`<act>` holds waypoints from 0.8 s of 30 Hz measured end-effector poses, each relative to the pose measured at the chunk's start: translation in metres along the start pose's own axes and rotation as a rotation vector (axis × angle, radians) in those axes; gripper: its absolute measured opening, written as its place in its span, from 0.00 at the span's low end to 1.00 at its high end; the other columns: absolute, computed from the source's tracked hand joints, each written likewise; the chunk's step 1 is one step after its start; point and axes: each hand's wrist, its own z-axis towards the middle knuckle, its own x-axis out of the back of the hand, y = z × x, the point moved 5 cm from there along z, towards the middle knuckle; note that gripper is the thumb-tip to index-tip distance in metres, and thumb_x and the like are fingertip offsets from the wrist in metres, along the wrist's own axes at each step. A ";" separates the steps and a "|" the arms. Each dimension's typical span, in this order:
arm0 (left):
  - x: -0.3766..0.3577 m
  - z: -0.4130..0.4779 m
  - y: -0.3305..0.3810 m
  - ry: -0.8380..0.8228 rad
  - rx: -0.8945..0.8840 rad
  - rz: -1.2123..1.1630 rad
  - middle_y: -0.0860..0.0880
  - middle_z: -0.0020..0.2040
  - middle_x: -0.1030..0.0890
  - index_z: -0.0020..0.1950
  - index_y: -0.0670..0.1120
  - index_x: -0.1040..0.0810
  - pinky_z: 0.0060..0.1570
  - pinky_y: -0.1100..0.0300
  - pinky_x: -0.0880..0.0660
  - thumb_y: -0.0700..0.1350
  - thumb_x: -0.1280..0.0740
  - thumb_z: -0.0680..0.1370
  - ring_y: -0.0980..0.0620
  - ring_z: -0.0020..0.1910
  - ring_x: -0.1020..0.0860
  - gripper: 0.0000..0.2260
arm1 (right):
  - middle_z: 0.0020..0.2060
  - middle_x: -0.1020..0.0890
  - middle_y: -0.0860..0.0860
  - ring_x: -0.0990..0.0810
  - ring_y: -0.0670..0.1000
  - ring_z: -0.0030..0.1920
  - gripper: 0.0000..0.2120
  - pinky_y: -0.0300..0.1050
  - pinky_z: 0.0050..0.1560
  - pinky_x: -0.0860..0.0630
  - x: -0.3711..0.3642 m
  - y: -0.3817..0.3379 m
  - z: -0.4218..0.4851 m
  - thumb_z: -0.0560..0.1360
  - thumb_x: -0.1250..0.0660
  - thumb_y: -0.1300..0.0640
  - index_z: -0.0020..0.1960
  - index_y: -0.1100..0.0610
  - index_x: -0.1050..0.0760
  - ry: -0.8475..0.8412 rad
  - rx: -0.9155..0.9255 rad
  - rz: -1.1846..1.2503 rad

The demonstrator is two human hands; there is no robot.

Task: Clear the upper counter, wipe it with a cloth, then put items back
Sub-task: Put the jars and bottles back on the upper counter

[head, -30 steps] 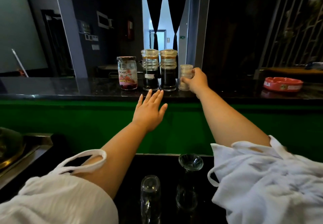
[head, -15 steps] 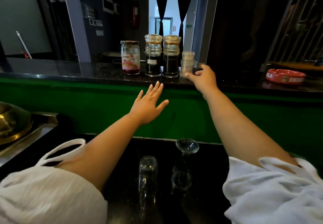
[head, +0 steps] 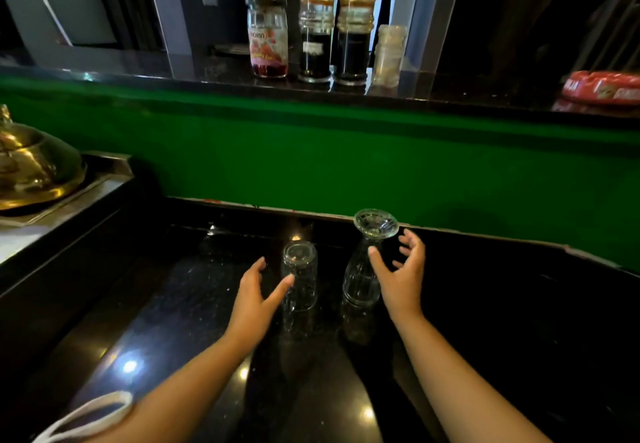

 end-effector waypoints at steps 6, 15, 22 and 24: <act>-0.017 -0.007 -0.023 0.069 0.065 -0.084 0.49 0.53 0.24 0.54 0.47 0.28 0.48 0.67 0.28 0.48 0.30 0.74 0.53 0.53 0.24 0.13 | 0.68 0.34 0.54 0.36 0.54 0.70 0.44 0.46 0.67 0.36 -0.026 0.038 -0.003 0.66 0.23 0.50 0.73 0.54 0.43 -0.218 -0.121 -0.148; -0.040 -0.002 -0.015 -0.036 0.072 -0.197 0.49 0.45 0.20 0.49 0.45 0.23 0.43 0.68 0.28 0.47 0.41 0.80 0.54 0.48 0.22 0.09 | 0.64 0.27 0.55 0.28 0.54 0.65 0.43 0.44 0.63 0.31 -0.039 0.068 -0.003 0.63 0.20 0.55 0.71 0.56 0.39 -0.213 -0.206 -0.153; -0.048 0.003 -0.014 -0.027 0.084 -0.331 0.48 0.40 0.24 0.51 0.40 0.23 0.43 0.68 0.31 0.45 0.44 0.81 0.56 0.42 0.25 0.12 | 0.62 0.25 0.54 0.26 0.53 0.63 0.41 0.43 0.60 0.30 -0.041 0.078 -0.006 0.62 0.20 0.54 0.69 0.57 0.37 -0.184 -0.216 -0.183; -0.050 0.005 -0.015 -0.031 0.100 -0.361 0.47 0.39 0.26 0.49 0.40 0.23 0.45 0.63 0.30 0.45 0.44 0.81 0.53 0.42 0.26 0.12 | 0.61 0.25 0.54 0.25 0.53 0.62 0.39 0.42 0.59 0.30 -0.042 0.077 -0.005 0.63 0.20 0.54 0.68 0.57 0.36 -0.187 -0.222 -0.188</act>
